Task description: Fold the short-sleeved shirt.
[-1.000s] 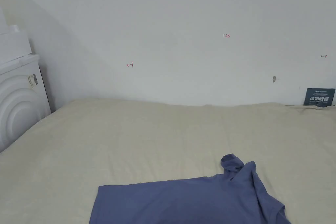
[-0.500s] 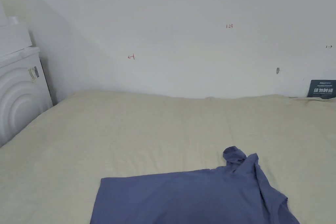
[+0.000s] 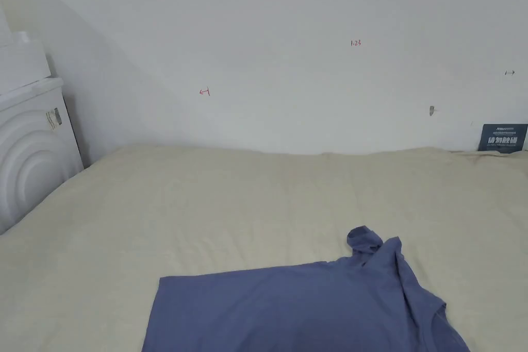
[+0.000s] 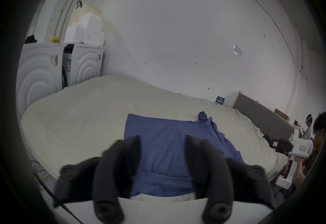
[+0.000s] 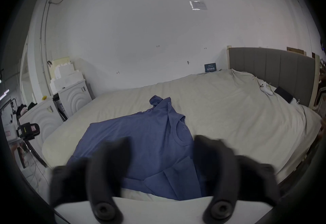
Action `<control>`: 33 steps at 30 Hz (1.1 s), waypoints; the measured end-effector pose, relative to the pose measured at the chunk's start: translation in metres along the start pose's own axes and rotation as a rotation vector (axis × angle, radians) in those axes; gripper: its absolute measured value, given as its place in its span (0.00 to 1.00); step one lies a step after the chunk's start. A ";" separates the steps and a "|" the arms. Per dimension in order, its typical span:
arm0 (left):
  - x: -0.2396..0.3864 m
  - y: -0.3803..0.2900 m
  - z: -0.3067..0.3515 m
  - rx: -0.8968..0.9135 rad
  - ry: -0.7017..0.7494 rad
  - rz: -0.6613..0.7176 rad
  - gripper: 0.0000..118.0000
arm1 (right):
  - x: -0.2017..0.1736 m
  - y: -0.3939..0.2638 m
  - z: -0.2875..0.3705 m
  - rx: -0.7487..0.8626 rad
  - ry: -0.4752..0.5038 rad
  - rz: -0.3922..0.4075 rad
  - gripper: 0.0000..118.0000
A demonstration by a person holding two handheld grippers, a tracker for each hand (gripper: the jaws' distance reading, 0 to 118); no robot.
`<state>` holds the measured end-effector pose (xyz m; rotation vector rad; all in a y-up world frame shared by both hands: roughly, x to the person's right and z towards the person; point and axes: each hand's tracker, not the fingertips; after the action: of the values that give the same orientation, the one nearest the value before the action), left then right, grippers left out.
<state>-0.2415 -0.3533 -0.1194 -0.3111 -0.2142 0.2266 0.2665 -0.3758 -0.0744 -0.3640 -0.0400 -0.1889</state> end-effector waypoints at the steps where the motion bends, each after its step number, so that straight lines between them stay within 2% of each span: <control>1: 0.001 -0.001 0.001 0.000 0.006 -0.005 0.28 | -0.002 -0.002 0.001 -0.005 0.002 0.008 0.21; 2: 0.000 -0.004 0.002 -0.019 -0.001 0.003 0.17 | -0.004 -0.005 0.001 -0.015 -0.003 0.014 0.08; 4: -0.002 -0.010 0.006 -0.041 -0.025 0.030 0.01 | -0.006 -0.010 0.003 -0.020 0.008 0.006 0.02; 9: -0.010 -0.024 0.012 -0.147 0.086 0.047 0.00 | -0.011 -0.020 0.003 -0.070 0.043 -0.008 0.00; 13: -0.024 -0.034 0.009 -0.225 0.107 0.102 0.00 | -0.016 -0.028 -0.002 -0.096 0.066 -0.033 0.00; 17: -0.028 -0.047 -0.010 -0.271 0.137 0.023 0.00 | -0.013 -0.035 -0.009 -0.122 0.101 -0.111 0.00; 20: -0.034 -0.060 -0.039 -0.339 0.118 0.030 0.00 | -0.015 -0.038 -0.012 -0.139 0.092 -0.094 0.00; 22: -0.037 -0.071 -0.062 -0.365 0.122 0.025 0.09 | -0.014 -0.038 -0.012 -0.155 0.093 -0.082 0.00; 26: -0.042 -0.093 -0.107 -0.446 0.142 -0.063 0.56 | -0.010 -0.039 -0.008 -0.167 0.088 -0.091 0.00; 33: -0.051 -0.115 -0.148 -0.514 0.173 -0.141 0.57 | 0.000 -0.041 -0.006 -0.200 0.041 -0.114 0.00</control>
<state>-0.2322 -0.5142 -0.2284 -0.8195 -0.1191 -0.0005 0.2582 -0.4156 -0.0654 -0.5573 -0.0011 -0.3143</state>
